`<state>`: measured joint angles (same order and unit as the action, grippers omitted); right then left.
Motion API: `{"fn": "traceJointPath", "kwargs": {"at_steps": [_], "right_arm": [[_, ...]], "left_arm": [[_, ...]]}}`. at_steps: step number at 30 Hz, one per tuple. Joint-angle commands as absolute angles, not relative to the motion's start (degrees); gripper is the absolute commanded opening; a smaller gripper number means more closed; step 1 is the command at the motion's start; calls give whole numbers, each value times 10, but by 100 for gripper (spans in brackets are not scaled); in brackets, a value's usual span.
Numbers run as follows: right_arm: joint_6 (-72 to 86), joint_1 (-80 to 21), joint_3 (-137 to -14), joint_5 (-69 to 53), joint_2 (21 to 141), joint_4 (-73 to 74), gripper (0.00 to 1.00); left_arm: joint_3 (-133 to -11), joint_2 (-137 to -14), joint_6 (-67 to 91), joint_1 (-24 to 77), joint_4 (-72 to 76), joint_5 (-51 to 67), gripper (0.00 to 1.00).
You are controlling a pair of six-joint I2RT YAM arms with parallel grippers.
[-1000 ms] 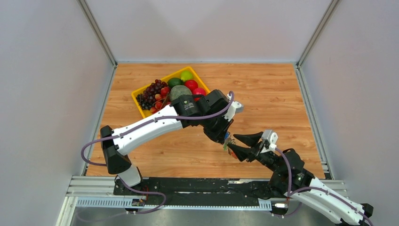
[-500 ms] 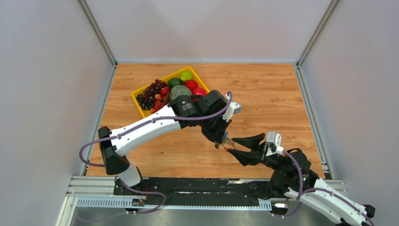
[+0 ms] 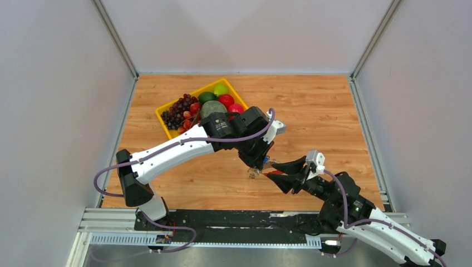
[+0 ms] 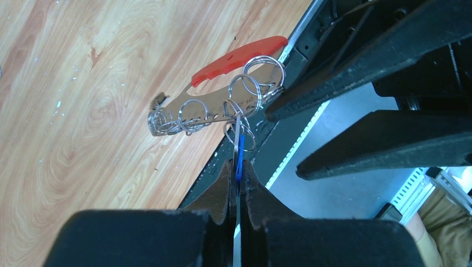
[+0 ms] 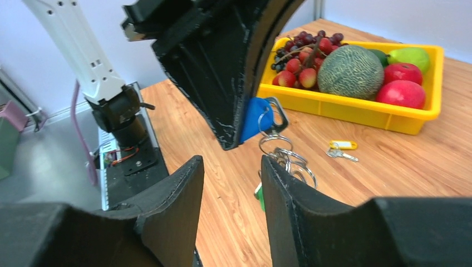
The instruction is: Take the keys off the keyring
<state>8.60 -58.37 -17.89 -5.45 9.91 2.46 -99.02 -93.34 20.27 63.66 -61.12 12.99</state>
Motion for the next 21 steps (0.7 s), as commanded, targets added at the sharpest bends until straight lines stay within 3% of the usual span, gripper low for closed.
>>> {"fn": "traceJointPath", "kwargs": {"at_steps": [1,12,21], "right_arm": [[70,-586,-173,0,94,26,47],[9,-587,-153,-4,109,-38,44],[-24,-587,-128,-41,113,-98,35]], "left_arm": [[-1008,-919,199,637,-604,141,0],[-1003,-914,199,637,-599,168,0],[-999,-911,203,637,-598,179,0]]}}
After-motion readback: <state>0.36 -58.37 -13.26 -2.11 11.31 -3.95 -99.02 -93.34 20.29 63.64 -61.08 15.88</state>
